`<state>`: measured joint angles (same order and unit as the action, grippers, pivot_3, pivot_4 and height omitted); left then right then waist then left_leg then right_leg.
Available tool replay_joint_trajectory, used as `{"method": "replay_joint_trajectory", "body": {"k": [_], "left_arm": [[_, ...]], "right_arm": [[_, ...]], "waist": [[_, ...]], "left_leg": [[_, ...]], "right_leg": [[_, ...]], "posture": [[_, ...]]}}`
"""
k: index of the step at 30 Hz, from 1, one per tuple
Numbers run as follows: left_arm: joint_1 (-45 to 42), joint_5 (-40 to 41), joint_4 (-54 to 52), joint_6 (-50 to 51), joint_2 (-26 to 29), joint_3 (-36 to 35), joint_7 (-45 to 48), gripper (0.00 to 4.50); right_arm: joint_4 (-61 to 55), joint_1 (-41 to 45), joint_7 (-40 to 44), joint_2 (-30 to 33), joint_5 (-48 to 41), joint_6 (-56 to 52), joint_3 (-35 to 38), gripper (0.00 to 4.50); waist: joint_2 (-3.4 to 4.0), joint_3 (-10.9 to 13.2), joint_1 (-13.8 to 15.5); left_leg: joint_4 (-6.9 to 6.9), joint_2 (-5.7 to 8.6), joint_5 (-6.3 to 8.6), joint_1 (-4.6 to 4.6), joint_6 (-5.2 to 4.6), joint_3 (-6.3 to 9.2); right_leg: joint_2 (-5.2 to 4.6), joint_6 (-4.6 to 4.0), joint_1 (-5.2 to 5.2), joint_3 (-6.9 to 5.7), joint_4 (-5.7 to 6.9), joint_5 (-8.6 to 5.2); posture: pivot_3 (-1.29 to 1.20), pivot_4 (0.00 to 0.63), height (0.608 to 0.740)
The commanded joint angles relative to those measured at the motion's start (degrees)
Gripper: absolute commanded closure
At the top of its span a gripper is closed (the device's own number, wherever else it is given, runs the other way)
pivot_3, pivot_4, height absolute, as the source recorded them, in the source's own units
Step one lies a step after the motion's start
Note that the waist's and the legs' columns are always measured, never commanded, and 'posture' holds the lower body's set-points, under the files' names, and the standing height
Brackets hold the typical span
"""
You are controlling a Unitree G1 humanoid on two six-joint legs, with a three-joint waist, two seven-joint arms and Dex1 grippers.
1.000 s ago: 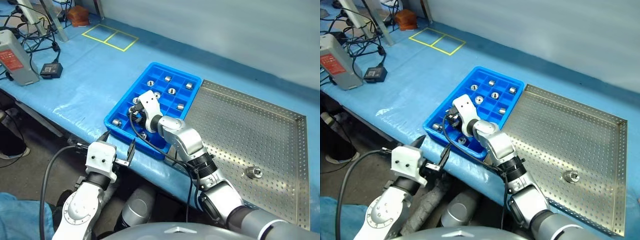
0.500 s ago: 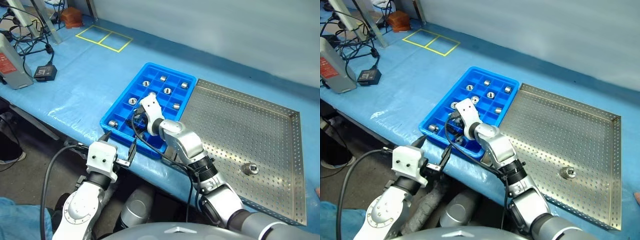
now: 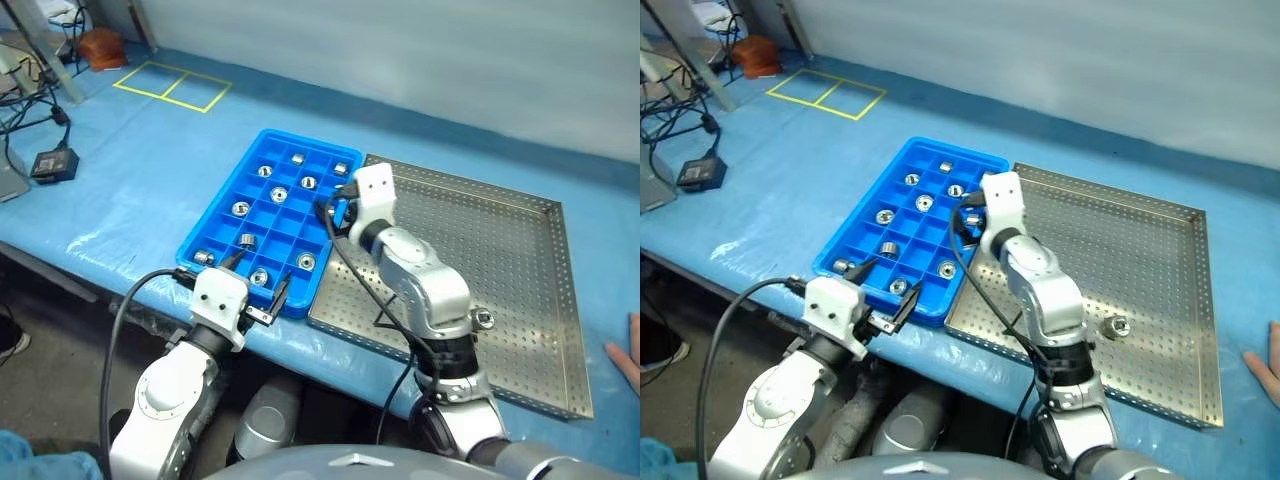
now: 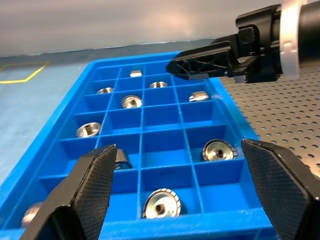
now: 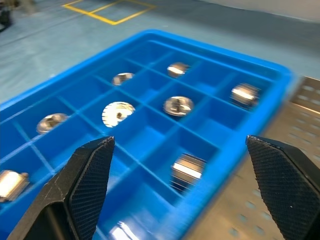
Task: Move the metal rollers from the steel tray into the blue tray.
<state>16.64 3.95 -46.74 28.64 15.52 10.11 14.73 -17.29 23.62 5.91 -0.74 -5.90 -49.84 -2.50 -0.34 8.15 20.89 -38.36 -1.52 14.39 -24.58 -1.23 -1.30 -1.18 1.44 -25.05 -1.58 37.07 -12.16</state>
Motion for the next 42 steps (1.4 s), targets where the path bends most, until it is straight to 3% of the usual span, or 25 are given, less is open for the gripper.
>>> {"method": "replay_joint_trajectory", "body": {"k": [1, 7, 14, 31, 34, 40, 42], "left_arm": [[-2.42, 1.49, 0.86, 0.16, 0.63, 0.9, 1.99, 0.16], [-6.08, 2.84, 3.36, 0.63, 1.49, 1.76, 4.32, 0.16], [-7.96, 3.6, 4.82, 0.71, 3.36, 3.34, 6.84, 0.16], [-7.45, 3.0, 5.17, -0.13, 3.06, 5.51, 6.23, 0.16], [-6.94, 2.83, 4.63, -0.02, 2.94, 5.61, 5.7, 0.16], [-6.74, 2.78, 4.26, 0.18, 2.68, 5.75, 5.08, 0.16], [-6.73, 2.76, 4.18, 0.22, 2.59, 5.83, 4.87, 0.16]], "right_arm": [[-8.07, -3.14, -2.9, 0.31, 0.34, -3.51, 2.19, 0.06], [-15.94, -10.11, -5.56, 1.79, 1.26, -8.83, 4.38, 0.06], [-18.99, -15.15, -6.96, 1.87, 1.17, -11.8, 5.16, 0.06], [-10.13, -17.99, -6.39, 1.45, 0.96, -7.49, 4.86, 0.06], [-9.57, -18.4, -6.21, 1.8, 1.07, -7.17, 4.54, 0.62], [-9.99, -18.04, -5.71, 1.94, 0.7, -7.68, 3.84, 2.64], [-10.18, -17.94, -5.49, 2.07, 0.6, -7.9, 3.44, 2.78]], "waist": [[0.04, -0.02, -2.71], [0.06, -0.02, -11.58], [0.05, -0.01, -18.44], [-0.03, 0.04, -19.08], [-0.05, 0.04, -19.04], [-0.06, 0.05, -18.84], [-0.06, 0.05, -18.78]], "left_leg": [[0.0, 0.0, 0.0, 0.03, 0.0, 0.01], [-0.05, 0.02, 0.0, 0.43, -0.04, 0.2], [0.04, -0.08, -0.01, 1.1, -0.07, 0.14], [0.06, -0.09, -0.11, 1.27, -0.19, -0.23], [0.08, -0.11, -0.12, 1.26, -0.2, -0.25], [0.12, -0.13, -0.12, 1.25, -0.2, -0.25], [0.13, -0.12, -0.12, 1.25, -0.2, -0.27]], "right_leg": [[0.0, -0.02, 0.04, 0.0, -0.01, 0.01], [0.0, -0.22, 0.53, 0.0, -0.04, 0.09], [-0.03, -0.39, 0.85, 0.41, 0.27, -0.22], [-0.18, -0.44, 0.64, 1.02, 0.73, -0.37], [-0.16, -0.42, 0.6, 1.05, 0.73, -0.37], [-0.14, -0.43, 0.57, 1.05, 0.73, -0.38], [-0.15, -0.43, 0.56, 1.06, 0.72, -0.38]], "posture": [[0.2, 0.15, 0.74], [0.15, 0.15, 0.74], [0.11, 0.15, 0.74], [0.16, 0.15, 0.74], [0.16, 0.15, 0.74], [0.17, 0.15, 0.74], [0.17, 0.15, 0.74]]}}
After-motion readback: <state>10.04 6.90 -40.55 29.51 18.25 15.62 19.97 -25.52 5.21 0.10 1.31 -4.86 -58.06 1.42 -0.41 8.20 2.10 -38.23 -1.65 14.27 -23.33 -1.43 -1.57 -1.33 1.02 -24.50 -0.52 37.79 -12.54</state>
